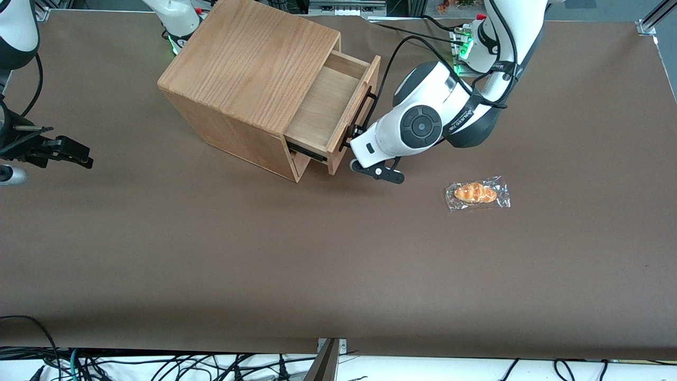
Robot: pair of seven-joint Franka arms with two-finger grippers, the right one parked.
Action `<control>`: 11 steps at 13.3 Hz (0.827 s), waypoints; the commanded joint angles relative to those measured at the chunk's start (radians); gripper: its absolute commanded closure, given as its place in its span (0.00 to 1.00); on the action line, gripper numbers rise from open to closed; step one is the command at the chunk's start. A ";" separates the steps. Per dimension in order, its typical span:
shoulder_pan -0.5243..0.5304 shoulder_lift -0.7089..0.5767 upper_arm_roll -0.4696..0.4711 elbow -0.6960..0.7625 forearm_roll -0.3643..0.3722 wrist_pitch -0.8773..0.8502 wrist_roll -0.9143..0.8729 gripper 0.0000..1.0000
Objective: Open top drawer with left arm
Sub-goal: 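Pull the drawer handle outward with the left gripper to slide it open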
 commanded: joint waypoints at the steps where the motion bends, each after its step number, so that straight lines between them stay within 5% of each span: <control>1: 0.021 -0.054 0.004 -0.051 0.010 -0.003 0.025 0.00; 11: 0.069 -0.093 0.004 -0.088 0.050 -0.032 0.026 0.00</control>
